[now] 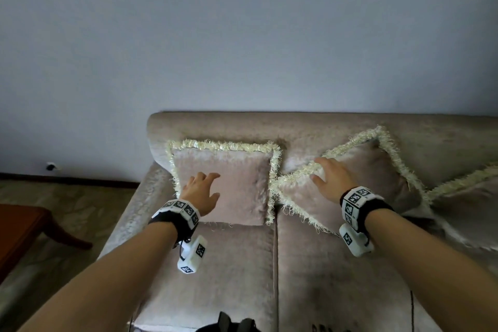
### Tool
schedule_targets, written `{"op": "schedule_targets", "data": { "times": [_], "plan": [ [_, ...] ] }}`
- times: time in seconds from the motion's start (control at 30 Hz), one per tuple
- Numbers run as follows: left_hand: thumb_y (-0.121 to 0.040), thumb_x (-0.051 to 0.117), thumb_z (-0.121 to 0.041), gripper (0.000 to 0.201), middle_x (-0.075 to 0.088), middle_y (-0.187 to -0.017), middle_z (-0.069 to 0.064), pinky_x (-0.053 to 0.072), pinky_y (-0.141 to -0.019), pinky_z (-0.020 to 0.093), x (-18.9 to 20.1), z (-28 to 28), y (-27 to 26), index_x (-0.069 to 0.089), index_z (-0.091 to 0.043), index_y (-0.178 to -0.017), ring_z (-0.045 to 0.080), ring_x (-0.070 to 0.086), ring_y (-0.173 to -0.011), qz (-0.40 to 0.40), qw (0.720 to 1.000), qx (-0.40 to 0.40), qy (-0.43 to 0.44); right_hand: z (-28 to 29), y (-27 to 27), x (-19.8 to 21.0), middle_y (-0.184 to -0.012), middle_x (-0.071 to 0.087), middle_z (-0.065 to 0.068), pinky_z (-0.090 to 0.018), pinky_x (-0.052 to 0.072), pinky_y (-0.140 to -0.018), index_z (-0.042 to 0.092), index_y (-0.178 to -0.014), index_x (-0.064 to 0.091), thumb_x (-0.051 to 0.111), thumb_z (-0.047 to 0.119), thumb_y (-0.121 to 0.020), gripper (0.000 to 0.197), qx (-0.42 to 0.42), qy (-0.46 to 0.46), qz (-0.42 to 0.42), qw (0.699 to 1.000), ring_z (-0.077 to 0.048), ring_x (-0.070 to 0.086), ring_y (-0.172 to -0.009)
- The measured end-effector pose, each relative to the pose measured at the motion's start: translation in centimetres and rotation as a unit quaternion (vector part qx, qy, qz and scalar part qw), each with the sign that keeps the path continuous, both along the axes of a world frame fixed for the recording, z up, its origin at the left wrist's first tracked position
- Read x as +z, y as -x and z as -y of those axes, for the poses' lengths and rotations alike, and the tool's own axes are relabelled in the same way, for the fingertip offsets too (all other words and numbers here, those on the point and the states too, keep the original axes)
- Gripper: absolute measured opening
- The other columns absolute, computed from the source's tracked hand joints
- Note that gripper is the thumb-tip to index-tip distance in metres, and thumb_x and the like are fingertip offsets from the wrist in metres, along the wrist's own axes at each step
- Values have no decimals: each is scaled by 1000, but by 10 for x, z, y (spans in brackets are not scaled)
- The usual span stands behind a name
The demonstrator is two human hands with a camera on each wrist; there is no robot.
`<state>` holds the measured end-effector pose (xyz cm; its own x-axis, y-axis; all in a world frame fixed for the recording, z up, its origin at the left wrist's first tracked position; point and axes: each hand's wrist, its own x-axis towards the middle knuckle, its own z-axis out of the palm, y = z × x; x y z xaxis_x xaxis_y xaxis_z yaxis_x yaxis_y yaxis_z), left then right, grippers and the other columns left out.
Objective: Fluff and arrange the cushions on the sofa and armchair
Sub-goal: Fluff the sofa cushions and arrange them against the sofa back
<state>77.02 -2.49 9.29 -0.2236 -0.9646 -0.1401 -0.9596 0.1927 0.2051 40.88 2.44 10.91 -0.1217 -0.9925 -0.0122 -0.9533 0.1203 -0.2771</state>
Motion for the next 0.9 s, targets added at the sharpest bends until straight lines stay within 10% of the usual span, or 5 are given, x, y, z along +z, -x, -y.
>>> {"op": "schedule_targets", "data": {
  "times": [0.57,0.9],
  "plan": [
    [-84,54,-43,61,42,-128,5,38,-103,47,-86,35,-127,34,-36,-141,31,42,-122,-33,982,171,-71,141,-134,-71,-131,54,-3,-44,48,-94,27,-139,40,52,46,-92,52,152,-80,-26,985,-23,53,-114],
    [-87,58,-35,64,38,-128,6,40,-102,44,-177,114,-184,31,-33,-145,30,43,-119,-68,978,147,-134,218,-181,-117,-156,21,-9,-53,22,-115,36,-146,23,58,46,-87,69,109,-122,-92,982,-36,19,-141]
  ]
}}
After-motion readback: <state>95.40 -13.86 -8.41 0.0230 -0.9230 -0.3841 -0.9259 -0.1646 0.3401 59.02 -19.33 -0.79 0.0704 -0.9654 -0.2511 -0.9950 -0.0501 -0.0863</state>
